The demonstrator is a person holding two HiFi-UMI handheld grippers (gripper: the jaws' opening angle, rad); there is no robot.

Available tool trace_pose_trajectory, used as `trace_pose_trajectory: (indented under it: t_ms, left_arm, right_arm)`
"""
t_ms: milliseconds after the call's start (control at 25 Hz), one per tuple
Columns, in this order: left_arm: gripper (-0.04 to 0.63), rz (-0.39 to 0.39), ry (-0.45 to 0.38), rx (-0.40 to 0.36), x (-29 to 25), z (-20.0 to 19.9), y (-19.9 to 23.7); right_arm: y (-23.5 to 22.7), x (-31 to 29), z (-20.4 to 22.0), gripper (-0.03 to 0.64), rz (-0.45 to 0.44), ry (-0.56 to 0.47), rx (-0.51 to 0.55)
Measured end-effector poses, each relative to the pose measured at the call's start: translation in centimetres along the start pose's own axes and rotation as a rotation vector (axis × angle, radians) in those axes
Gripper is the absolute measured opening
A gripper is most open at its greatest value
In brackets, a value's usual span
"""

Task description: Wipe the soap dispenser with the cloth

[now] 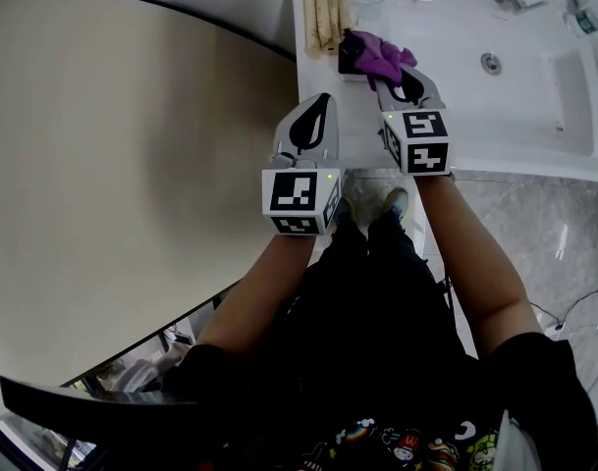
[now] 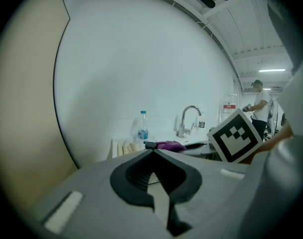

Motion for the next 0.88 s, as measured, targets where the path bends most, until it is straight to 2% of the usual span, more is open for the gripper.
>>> trace_pose_trajectory:
  t_ms: [440, 880]
  left_arm:
    - [0.001, 0.017, 0.004, 0.008, 1.9, 0.3, 1.1]
    - [0.0, 0.025, 0.011, 0.022, 4.7, 1.7, 4.6]
  right_arm:
    - [3.6, 0.8, -0.3, 0.101, -0.02, 0.003, -0.002]
    - [8.4, -0.7, -0.7, 0.101, -0.04, -0.002, 0.003]
Point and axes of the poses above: the fingertips, and each gripper's own axes: x backward along the fingers, y to its left, z out of its underside, the point moved 2 cm from there along x, backward along the fingers, and after that the axes turned 8 degrees about z, right-handed, at the moved point
